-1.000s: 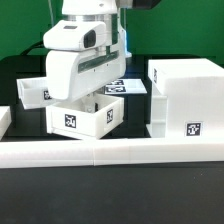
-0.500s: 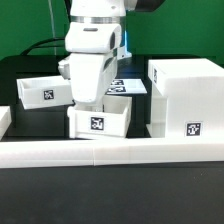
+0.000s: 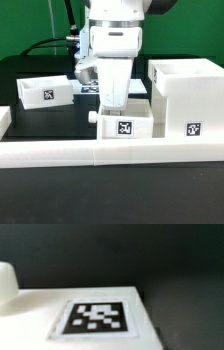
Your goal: Assemble drawer
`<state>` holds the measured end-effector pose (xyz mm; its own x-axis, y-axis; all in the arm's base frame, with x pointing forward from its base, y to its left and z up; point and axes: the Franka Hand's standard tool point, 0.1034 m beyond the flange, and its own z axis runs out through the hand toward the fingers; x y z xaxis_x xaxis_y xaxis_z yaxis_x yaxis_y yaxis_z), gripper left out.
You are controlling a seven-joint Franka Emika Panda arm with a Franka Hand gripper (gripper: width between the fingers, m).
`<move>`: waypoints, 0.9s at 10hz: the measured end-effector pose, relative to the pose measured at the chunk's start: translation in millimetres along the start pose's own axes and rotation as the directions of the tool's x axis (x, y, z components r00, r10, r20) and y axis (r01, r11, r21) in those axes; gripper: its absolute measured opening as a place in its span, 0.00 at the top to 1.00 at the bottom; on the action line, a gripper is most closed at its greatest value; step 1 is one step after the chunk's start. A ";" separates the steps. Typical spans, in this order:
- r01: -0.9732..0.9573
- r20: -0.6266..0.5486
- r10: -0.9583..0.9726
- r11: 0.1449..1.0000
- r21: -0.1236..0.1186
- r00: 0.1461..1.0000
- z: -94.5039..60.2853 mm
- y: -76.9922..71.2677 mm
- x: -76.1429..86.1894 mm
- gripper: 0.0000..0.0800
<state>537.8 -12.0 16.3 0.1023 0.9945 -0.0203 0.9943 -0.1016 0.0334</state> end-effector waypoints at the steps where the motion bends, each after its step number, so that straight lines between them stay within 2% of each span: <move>1: -0.003 0.002 0.003 1.000 0.003 1.000 -0.5 1.8 -1.4 0.95; 2: -0.005 0.004 0.005 1.000 0.016 1.000 0.2 0.1 -2.6 0.95; 4: -0.004 0.004 0.004 1.000 0.017 1.000 0.6 -0.2 -2.5 0.95; 5: 0.000 0.004 0.000 1.000 0.026 1.000 1.3 -0.3 -1.2 0.95; 6: 0.004 0.007 -0.004 0.999 0.053 1.000 1.3 1.6 1.3 0.95; 9: 0.008 0.005 -0.008 0.999 0.048 1.000 5.2 6.5 4.0 0.95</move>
Offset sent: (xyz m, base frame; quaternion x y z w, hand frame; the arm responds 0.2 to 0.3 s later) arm 0.0000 0.0000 0.0000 0.0000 0.0000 0.0000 1.0000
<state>544.8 -8.8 11.3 0.0941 0.9952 -0.0252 0.9954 -0.0945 -0.0152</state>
